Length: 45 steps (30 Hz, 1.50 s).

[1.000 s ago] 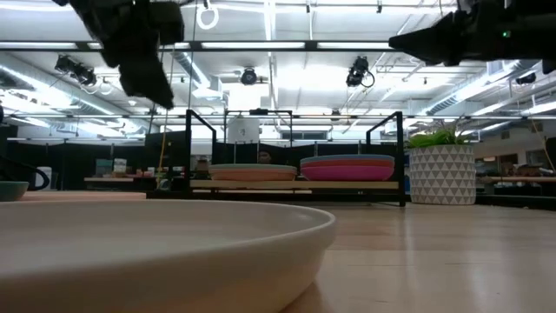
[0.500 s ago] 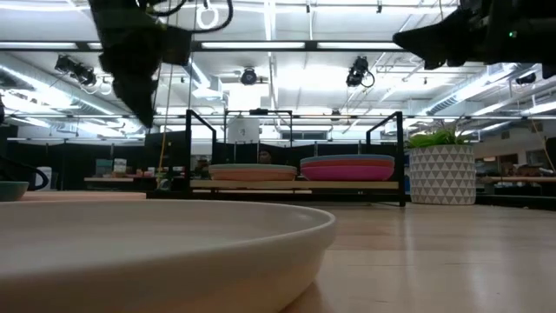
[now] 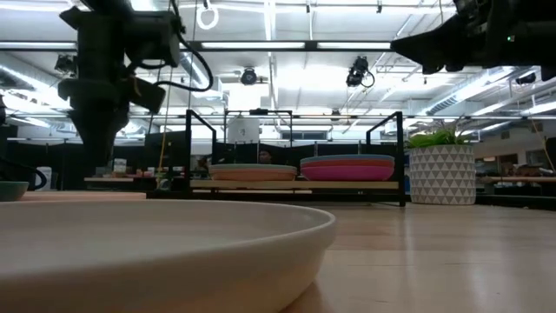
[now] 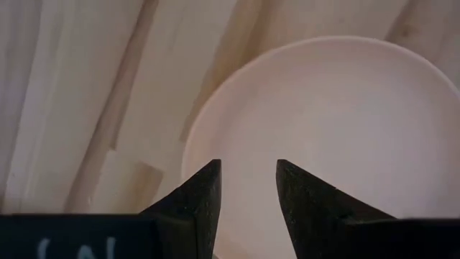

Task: Place and stack plates onto a shelf
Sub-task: Stack the light pink plate on top of the light blue plate on the shelf

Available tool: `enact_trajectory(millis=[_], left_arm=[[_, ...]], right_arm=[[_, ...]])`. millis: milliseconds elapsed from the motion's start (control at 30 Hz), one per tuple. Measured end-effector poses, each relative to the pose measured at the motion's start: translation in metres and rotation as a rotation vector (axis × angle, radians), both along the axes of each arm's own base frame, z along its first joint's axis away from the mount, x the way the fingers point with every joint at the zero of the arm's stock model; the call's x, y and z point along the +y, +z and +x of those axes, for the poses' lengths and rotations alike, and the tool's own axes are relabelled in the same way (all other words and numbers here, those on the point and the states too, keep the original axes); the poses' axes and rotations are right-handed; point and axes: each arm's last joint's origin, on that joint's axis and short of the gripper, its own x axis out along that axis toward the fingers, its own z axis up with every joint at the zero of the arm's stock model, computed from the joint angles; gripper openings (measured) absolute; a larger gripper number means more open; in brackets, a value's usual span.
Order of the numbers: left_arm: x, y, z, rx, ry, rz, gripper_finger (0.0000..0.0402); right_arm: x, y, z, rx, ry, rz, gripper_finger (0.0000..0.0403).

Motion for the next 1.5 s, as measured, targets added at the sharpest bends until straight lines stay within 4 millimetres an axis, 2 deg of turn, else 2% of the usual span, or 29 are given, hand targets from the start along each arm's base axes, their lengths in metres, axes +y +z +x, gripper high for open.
enact_trajectory(millis=[233,433,833,1167,1500], left_arm=[[0.01,0.0,-0.019,-0.14,-0.004,0.005,0.0141],[0.012,0.015,-0.03,-0.284,0.058,0.048,0.0141],[0.024,0.003,-0.027,-0.181,0.102,0.047,0.0141],[0.05,-0.006,-0.029,-0.16,0.256,-0.052,0.0141],[0.053,-0.024,-0.018,-0.097,0.171,-0.132,0.0141]], right_arm=[[0.0,-0.003,0.002,0.024,0.002,0.043,0.002],[0.0,-0.005,0.003,0.034,0.001,0.042,0.002],[0.0,-0.004,0.003,0.021,0.001,0.042,0.002],[0.0,-0.003,0.003,0.012,-0.001,0.033,0.002],[-0.001,-0.003,0.003,0.013,-0.009,0.033,0.002]])
